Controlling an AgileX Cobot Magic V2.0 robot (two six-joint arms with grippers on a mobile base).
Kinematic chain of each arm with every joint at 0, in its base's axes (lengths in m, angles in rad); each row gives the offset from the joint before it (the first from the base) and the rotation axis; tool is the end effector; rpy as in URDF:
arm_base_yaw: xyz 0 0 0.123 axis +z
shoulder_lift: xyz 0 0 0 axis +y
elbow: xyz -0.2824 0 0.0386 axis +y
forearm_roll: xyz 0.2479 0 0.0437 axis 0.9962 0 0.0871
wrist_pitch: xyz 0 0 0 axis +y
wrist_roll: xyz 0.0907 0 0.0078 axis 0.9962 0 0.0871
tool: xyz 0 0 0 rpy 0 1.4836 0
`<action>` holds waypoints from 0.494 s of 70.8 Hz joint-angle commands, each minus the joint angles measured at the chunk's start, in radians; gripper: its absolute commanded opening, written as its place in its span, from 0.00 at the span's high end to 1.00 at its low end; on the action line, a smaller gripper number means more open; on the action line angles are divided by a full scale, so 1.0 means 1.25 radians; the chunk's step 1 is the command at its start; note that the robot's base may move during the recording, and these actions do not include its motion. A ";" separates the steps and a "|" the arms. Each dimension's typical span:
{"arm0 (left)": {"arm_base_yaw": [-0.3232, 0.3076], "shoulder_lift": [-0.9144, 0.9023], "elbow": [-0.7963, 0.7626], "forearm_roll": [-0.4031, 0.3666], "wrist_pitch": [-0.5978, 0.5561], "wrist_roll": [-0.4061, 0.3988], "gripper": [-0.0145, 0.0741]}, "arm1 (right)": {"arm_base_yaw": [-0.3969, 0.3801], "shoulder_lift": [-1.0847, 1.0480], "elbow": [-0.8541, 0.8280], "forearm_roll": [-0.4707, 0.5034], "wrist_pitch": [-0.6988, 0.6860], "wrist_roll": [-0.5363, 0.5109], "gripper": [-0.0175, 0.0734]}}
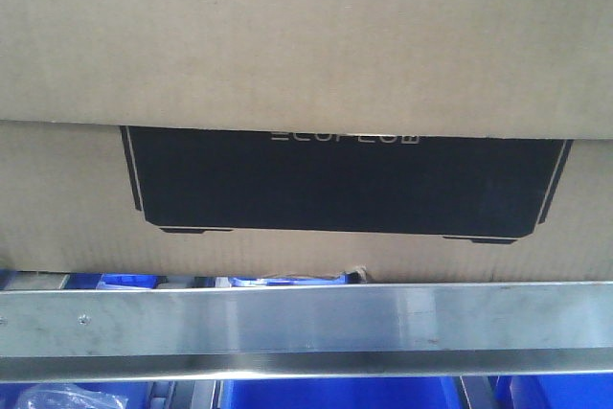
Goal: Grab box from left shelf to table start
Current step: 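Close both grippers on the box's side walls, then lift the box with both grippers and pull it off the shelf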
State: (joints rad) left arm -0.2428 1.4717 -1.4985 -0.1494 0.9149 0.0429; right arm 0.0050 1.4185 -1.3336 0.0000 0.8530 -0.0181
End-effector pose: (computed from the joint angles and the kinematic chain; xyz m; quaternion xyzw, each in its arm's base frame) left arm 0.3083 -0.0874 0.3935 0.1118 0.9177 -0.1089 0.3654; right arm 0.3060 0.0015 0.3620 -0.0108 0.9358 -0.0023 0.3523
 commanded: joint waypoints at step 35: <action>-0.011 -0.142 -0.017 -0.093 0.002 -0.009 0.95 | 0.002 -0.169 -0.027 0.016 0.004 0.014 0.74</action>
State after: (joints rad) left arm -0.2428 1.3710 -1.4829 -0.1414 0.9555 0.0369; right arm 0.0072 1.2685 -1.3336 0.0130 0.9482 -0.0202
